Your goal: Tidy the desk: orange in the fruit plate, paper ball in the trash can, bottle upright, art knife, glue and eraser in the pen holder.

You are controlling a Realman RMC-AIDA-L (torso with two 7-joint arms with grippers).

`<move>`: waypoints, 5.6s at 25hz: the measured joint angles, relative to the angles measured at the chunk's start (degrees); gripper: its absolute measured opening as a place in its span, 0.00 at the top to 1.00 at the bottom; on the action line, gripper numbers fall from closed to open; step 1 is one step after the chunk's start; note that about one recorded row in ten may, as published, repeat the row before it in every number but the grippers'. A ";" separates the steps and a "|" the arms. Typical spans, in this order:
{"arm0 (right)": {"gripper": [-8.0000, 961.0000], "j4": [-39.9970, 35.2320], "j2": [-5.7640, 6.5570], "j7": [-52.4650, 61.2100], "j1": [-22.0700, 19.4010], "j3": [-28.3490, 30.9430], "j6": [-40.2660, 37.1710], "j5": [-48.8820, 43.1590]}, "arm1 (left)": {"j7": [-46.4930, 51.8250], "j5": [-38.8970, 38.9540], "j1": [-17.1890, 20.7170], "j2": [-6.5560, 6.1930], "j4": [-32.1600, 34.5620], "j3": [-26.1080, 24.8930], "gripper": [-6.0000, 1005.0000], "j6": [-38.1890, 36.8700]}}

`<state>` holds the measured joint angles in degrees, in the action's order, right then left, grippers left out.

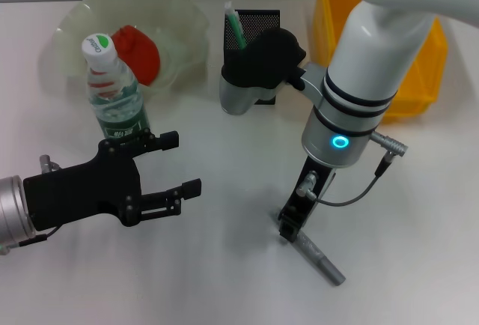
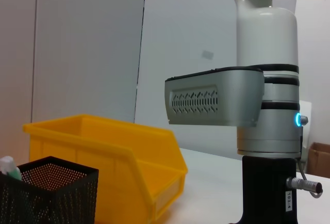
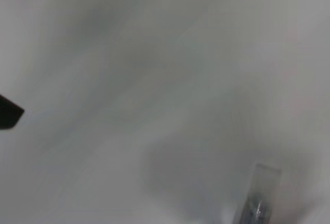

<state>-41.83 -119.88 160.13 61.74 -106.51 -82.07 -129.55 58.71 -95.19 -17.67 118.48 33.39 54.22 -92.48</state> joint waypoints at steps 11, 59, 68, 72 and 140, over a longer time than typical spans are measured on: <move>0.74 -0.89 0.00 -0.25 -0.46 -1.39 0.08 0.00 | 0.00 0.00 -0.03 0.08 -0.60 0.00 0.18 -0.01; 0.85 19.41 0.23 -95.98 -28.35 35.16 10.56 79.71 | 0.00 0.42 -0.60 0.04 -0.61 0.00 0.18 -0.09; 0.86 23.93 0.06 -106.74 -23.75 34.38 13.78 80.57 | 0.00 0.46 -0.89 0.08 -0.61 -0.03 0.18 0.02; 0.86 26.26 0.00 -110.54 -21.19 34.00 16.44 80.40 | -0.02 0.36 -1.20 0.08 -0.61 -0.08 0.18 0.25; 0.23 18.94 0.55 -106.30 -35.66 23.93 -7.03 63.58 | 0.12 3.67 3.48 -0.27 -0.39 -1.03 0.18 -5.90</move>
<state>-22.89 -119.33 53.84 26.08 -82.58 -89.10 -65.97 58.83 -91.52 -14.19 118.21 33.01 53.20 -98.37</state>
